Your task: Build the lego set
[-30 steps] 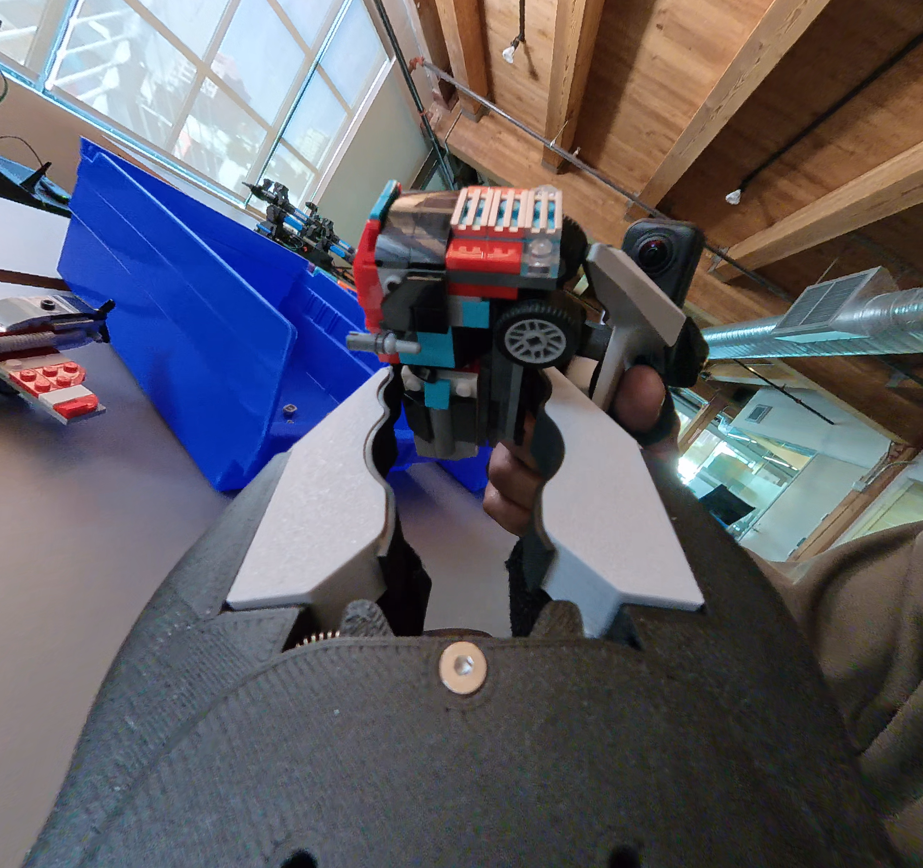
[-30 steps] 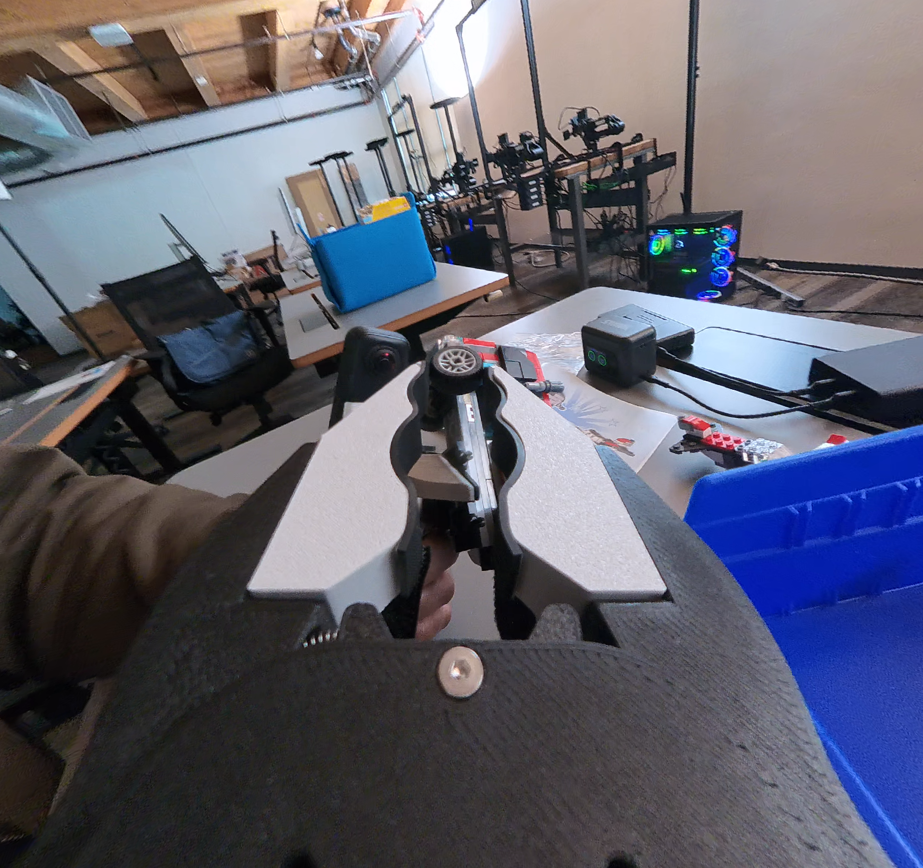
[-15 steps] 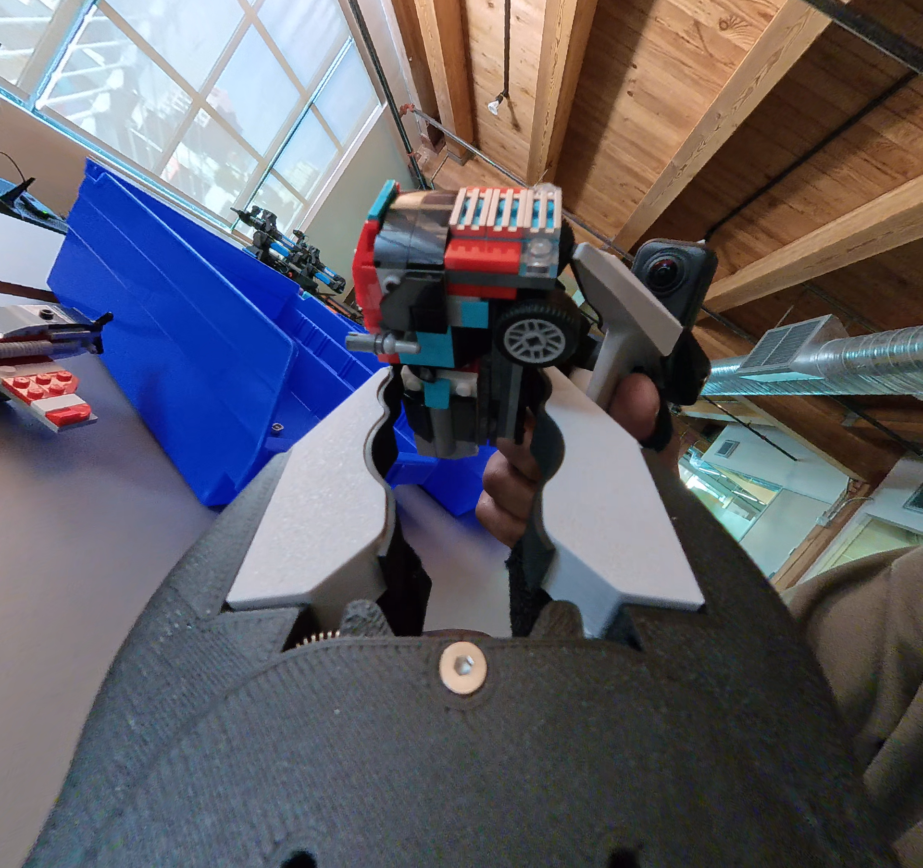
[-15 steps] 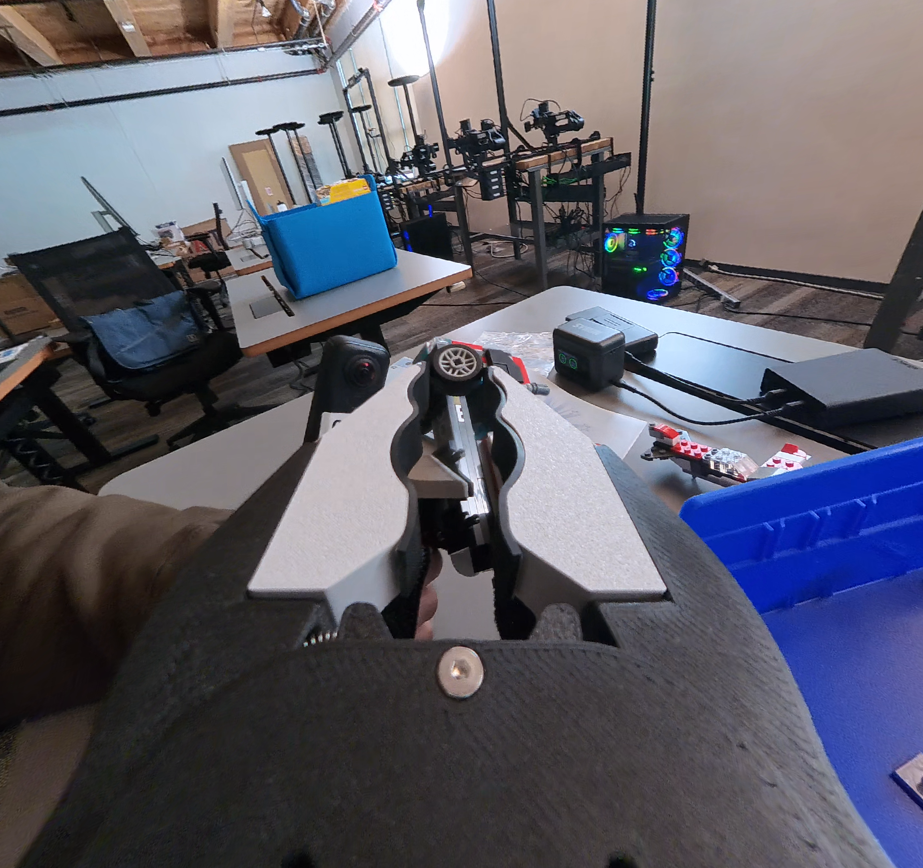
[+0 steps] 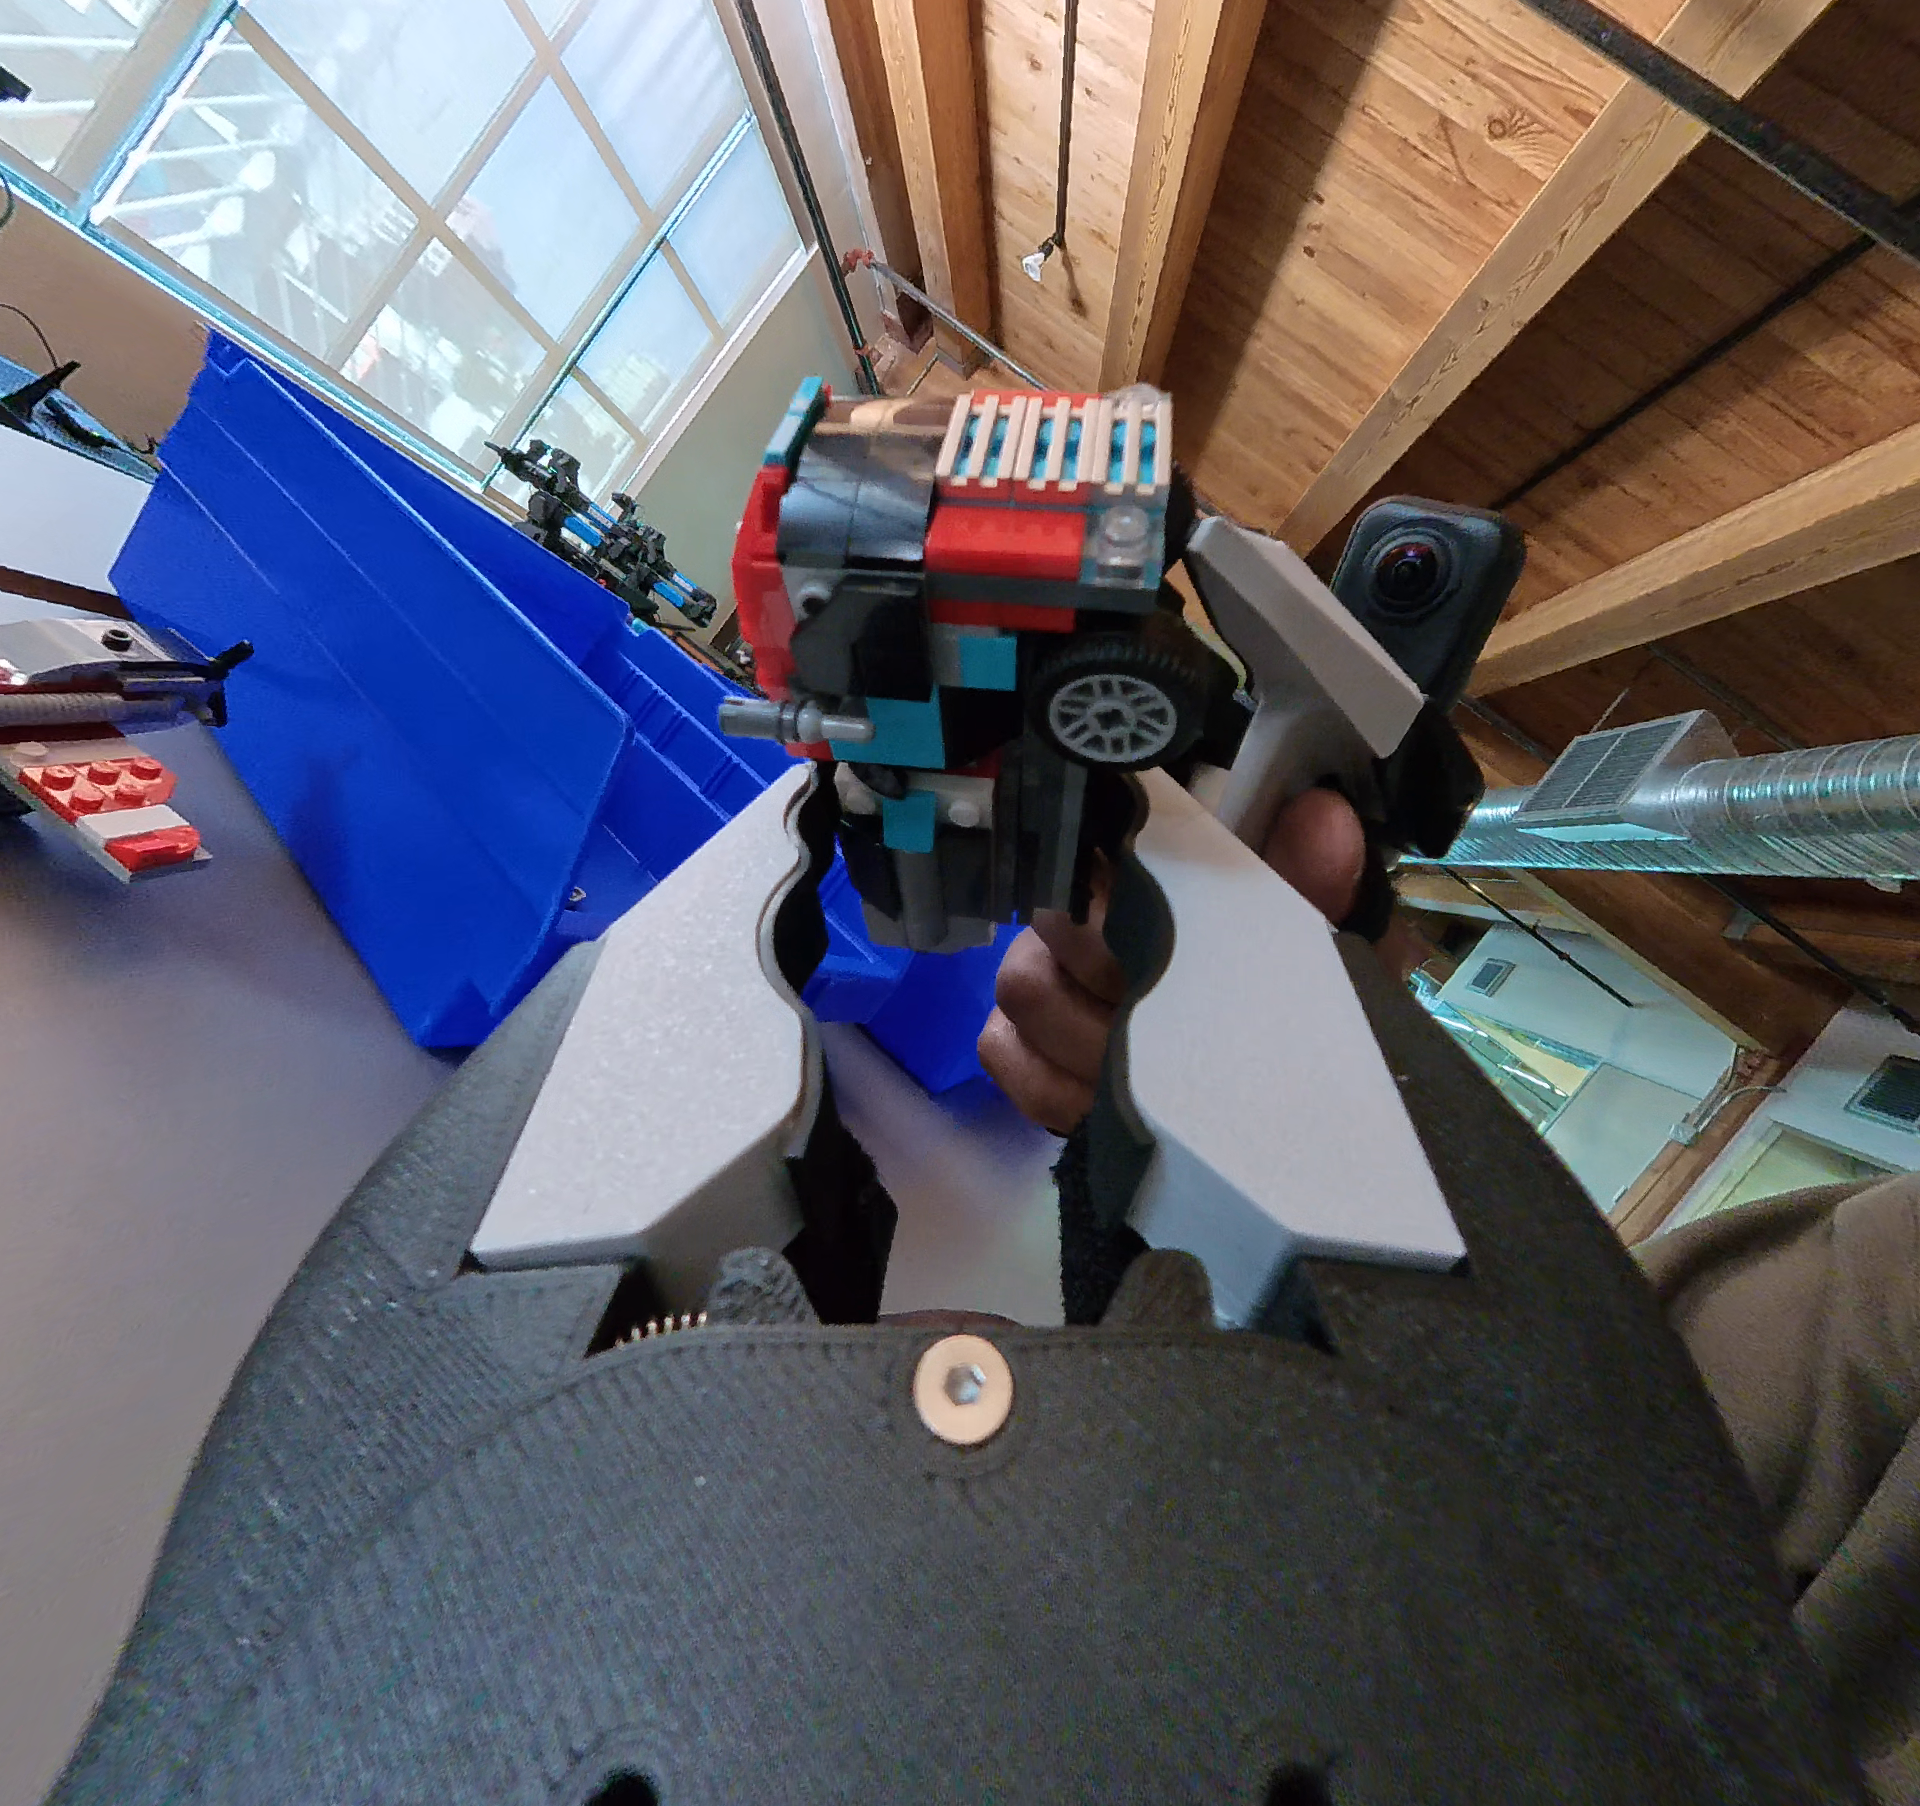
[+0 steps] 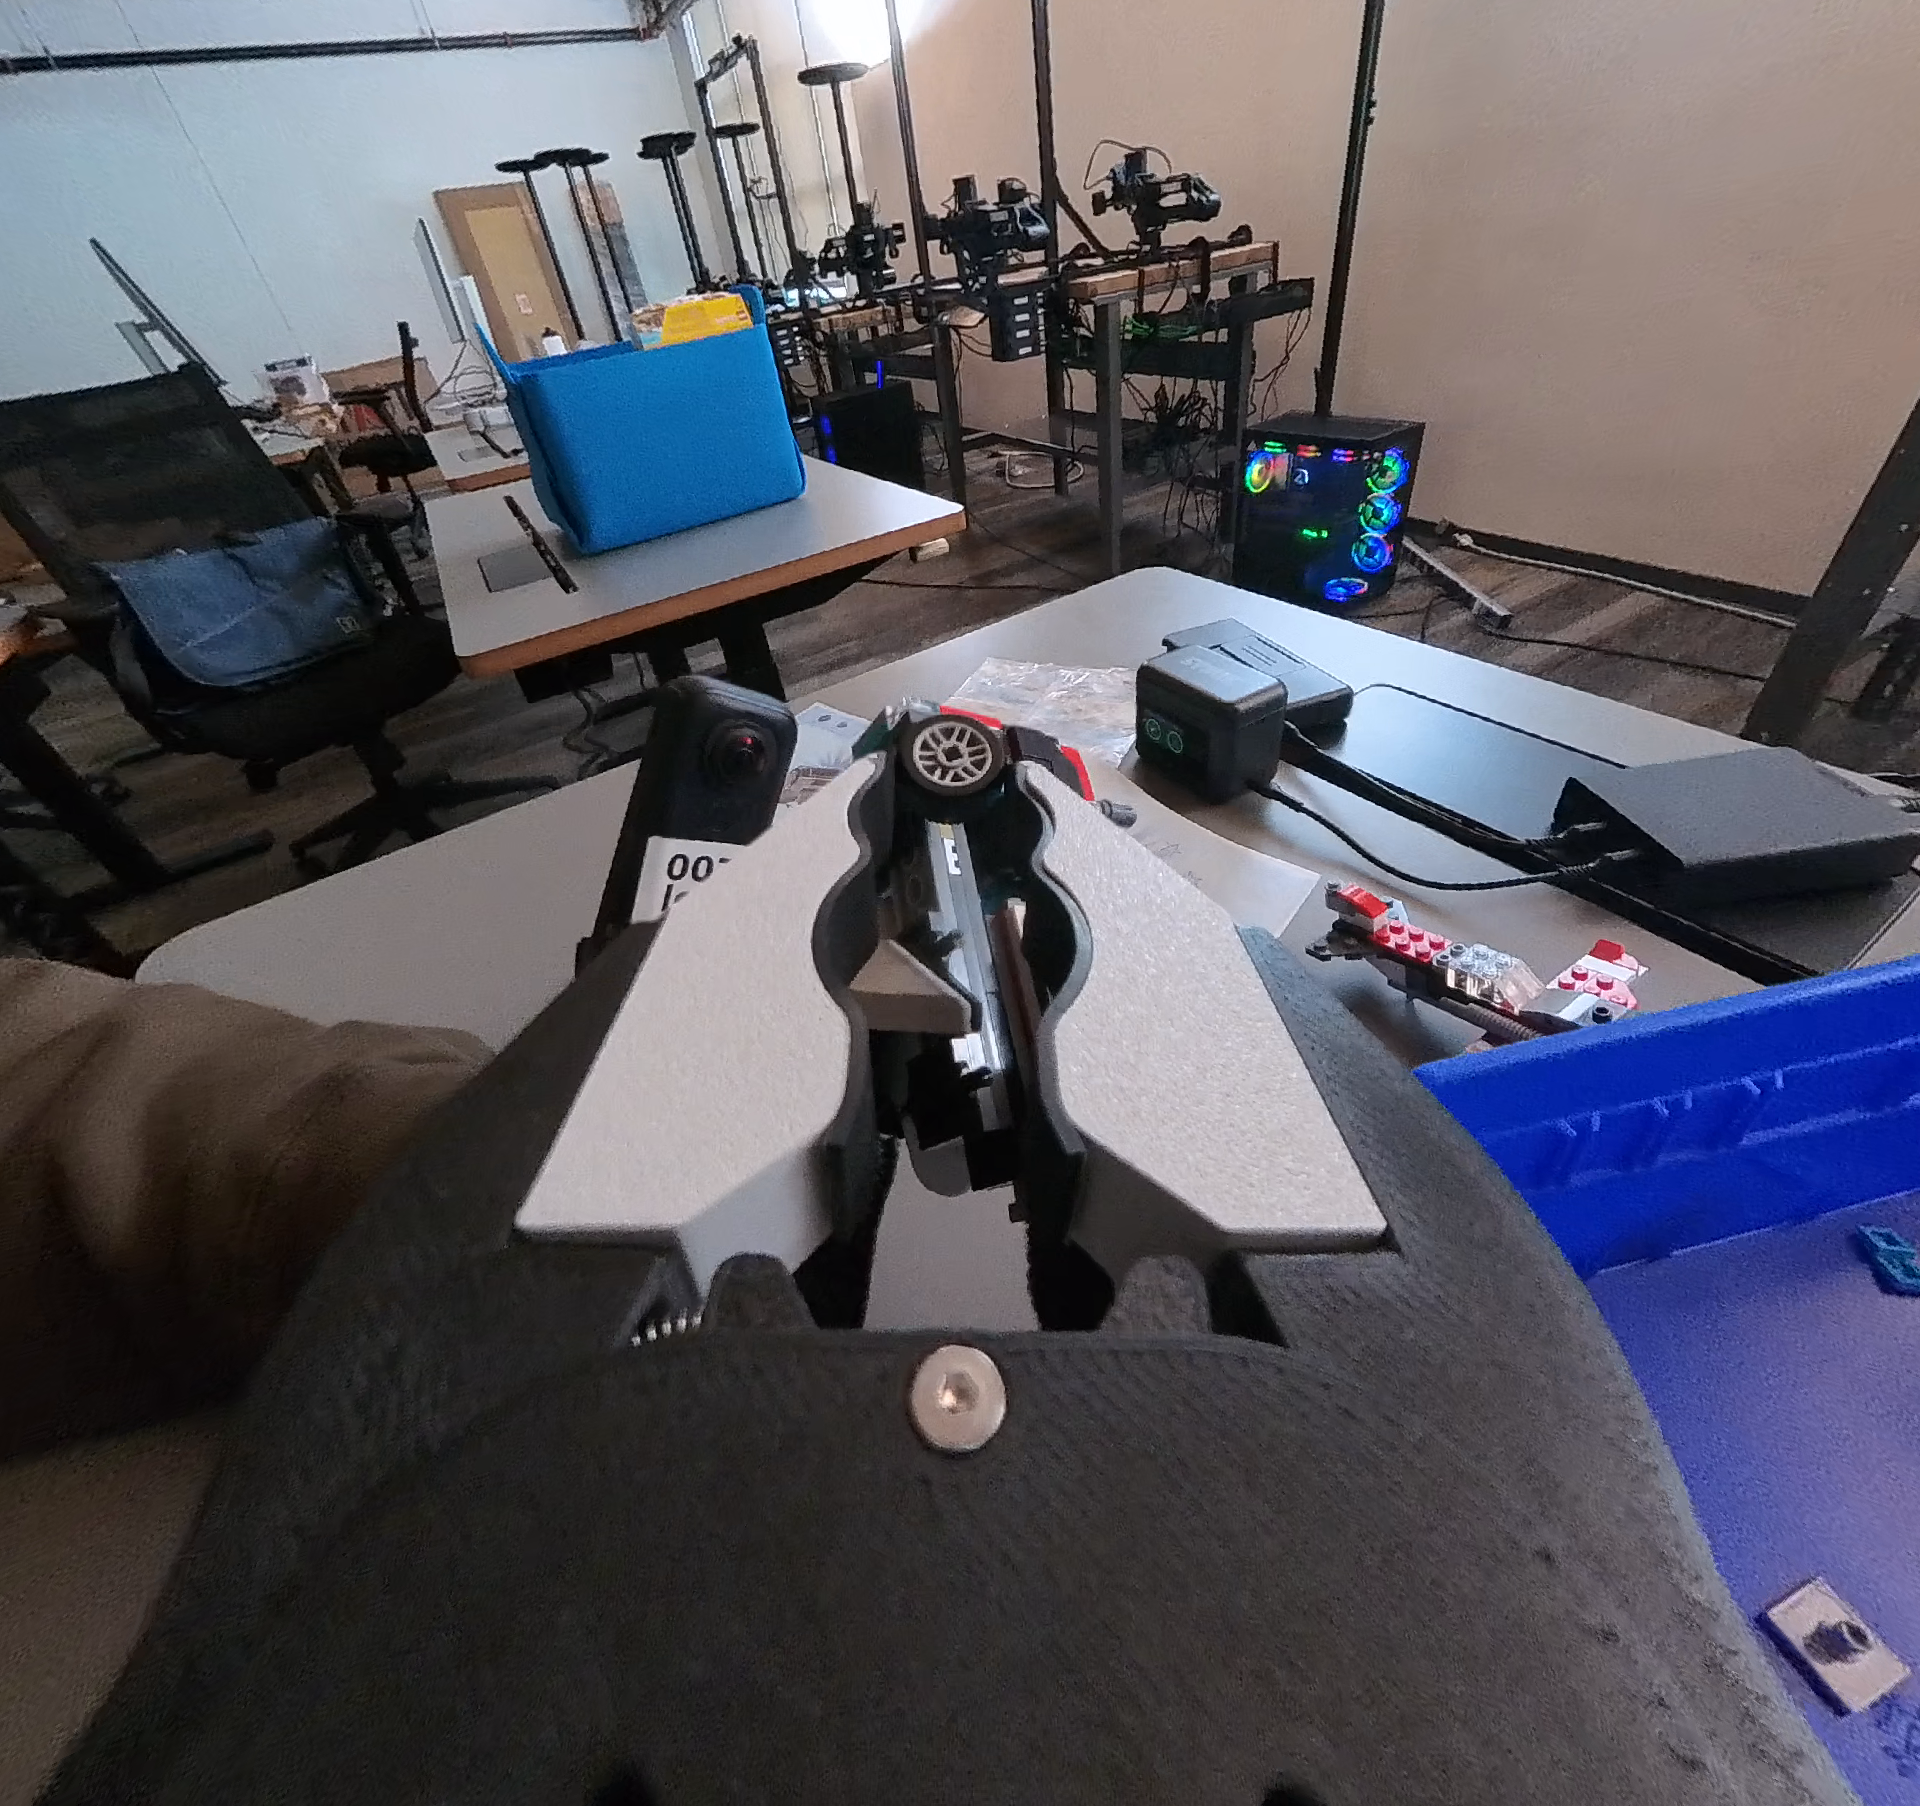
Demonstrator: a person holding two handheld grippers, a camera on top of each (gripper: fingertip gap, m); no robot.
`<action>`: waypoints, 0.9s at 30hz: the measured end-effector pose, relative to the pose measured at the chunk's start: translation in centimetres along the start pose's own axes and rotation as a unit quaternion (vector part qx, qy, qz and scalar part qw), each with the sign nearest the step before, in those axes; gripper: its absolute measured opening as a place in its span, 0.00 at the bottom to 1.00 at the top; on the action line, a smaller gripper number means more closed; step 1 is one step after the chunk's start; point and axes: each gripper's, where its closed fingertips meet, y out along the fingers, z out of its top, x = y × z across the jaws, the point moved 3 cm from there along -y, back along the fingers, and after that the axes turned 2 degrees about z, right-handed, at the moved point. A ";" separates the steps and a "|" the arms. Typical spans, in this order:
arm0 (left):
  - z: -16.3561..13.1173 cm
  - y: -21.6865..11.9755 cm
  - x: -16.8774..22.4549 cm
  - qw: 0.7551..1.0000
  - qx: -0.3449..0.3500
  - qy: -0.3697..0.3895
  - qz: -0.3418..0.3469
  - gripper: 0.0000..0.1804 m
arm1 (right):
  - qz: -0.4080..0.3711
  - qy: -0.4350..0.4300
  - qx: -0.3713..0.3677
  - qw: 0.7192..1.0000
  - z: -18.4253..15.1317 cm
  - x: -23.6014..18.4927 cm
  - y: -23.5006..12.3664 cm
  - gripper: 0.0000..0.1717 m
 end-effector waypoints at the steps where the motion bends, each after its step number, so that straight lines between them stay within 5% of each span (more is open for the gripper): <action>1: 0.1 0.0 0.0 1.000 0.002 0.000 0.000 0.29 | 0.003 -0.003 -0.003 1.000 0.0 0.0 0.1 0.13; 16: 1.5 -0.7 0.0 0.999 0.031 0.010 0.011 0.30 | 0.117 -0.062 -0.105 0.986 0.8 -0.6 2.0 0.13; 27: 2.1 -1.0 0.0 0.999 0.044 0.017 0.007 0.30 | 0.133 -0.092 -0.127 0.979 0.7 -0.8 2.4 0.13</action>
